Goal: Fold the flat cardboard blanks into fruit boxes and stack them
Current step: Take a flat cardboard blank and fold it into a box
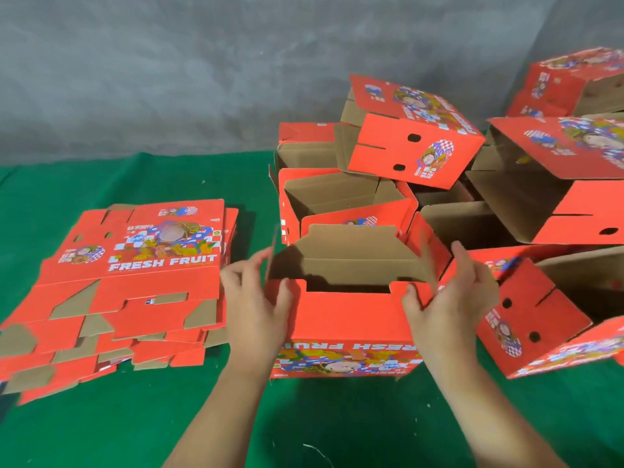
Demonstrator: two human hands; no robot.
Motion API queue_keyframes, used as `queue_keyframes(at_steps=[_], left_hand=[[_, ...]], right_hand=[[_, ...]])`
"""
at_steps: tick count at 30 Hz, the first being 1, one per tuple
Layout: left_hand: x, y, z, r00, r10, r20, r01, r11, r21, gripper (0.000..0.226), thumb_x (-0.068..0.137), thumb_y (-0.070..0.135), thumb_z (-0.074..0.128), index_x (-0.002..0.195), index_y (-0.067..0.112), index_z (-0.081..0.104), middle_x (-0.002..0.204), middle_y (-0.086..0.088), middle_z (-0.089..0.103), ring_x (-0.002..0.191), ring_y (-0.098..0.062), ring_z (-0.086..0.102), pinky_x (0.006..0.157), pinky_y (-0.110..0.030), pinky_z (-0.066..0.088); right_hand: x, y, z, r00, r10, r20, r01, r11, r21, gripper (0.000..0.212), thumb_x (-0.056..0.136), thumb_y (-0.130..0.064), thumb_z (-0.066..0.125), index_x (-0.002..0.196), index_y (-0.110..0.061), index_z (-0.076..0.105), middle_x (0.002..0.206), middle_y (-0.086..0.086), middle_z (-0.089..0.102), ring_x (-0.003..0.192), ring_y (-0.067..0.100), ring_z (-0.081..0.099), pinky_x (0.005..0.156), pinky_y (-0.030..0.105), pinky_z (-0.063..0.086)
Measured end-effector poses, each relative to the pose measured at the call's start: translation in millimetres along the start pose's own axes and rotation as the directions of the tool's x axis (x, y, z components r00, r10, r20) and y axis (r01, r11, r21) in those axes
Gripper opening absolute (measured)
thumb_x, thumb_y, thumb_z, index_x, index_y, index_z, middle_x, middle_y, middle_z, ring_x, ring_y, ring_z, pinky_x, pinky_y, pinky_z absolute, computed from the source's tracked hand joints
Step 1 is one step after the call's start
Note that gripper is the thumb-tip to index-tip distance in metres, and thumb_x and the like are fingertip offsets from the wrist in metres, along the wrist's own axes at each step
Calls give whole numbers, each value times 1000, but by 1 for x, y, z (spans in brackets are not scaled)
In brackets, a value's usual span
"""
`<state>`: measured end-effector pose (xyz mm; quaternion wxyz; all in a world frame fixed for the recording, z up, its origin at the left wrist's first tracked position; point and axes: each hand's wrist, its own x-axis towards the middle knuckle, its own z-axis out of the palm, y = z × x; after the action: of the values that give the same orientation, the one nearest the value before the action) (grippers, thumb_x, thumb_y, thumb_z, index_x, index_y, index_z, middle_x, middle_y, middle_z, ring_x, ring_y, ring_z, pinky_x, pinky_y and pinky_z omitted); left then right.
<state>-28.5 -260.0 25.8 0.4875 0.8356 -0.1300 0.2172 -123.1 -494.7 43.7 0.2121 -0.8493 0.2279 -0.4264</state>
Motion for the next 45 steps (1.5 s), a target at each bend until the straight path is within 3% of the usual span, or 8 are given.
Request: queue_keyframes(at_steps=[7,13,17,22,30,34,40,45], left_hand=[[-2,1,-4,994,102,43,-104,993,51,36,90,-14,55,120,5,61,109,-7,51,106,-24,51,94,-27,38],[0,-2,-8,973,194,121,-208,972,110,28,94,2,50,117,8,65,99,-4,52,89,-29,50,77,-43,41],[6,-2,-9,945,130,301,-187,968,168,30,89,20,58,117,25,66,109,9,49,99,-24,47,87,-42,41],[17,2,-7,867,-13,498,-158,941,300,69,88,79,32,152,51,34,155,22,25,127,-16,24,114,-32,25],[30,9,17,862,-172,477,-179,776,605,82,87,80,3,160,43,-8,146,2,29,119,-28,24,108,-44,36],[32,1,23,881,-126,456,-217,750,626,80,94,76,21,162,40,-3,142,-3,34,115,-32,28,105,-45,37],[30,-1,18,931,-105,350,-8,952,307,106,85,70,61,164,29,3,157,-10,26,129,-32,30,113,-43,25],[28,-3,12,901,-112,419,72,991,110,53,85,84,42,124,48,46,125,30,42,117,-18,29,101,-32,29]], right_hand=[[-23,-25,18,910,-323,261,368,918,-145,53,74,-6,70,123,-27,73,133,4,60,111,33,51,97,50,41],[-11,-31,29,841,-151,520,377,853,-361,76,84,-29,34,160,-32,31,167,8,30,152,31,26,116,49,21],[-12,-32,37,811,-54,583,346,847,-404,77,87,-36,25,163,-39,17,171,5,18,159,25,9,122,46,4],[-12,-34,35,848,-101,520,317,883,-347,57,88,-38,38,141,-35,60,161,-1,44,153,21,29,122,45,10],[-23,-10,28,897,-356,263,401,905,-144,29,86,-22,58,109,-24,76,125,2,62,108,24,62,111,46,36],[-27,-5,21,951,-241,191,255,966,-51,33,83,-12,66,115,-21,66,116,1,45,101,29,56,69,37,53],[-17,-8,18,931,-81,357,84,996,7,48,90,-31,64,135,-30,47,122,-9,49,104,21,62,68,36,54],[-2,-8,16,912,135,388,-233,947,219,61,94,-63,35,151,-41,37,119,-14,43,110,14,58,86,45,54]])
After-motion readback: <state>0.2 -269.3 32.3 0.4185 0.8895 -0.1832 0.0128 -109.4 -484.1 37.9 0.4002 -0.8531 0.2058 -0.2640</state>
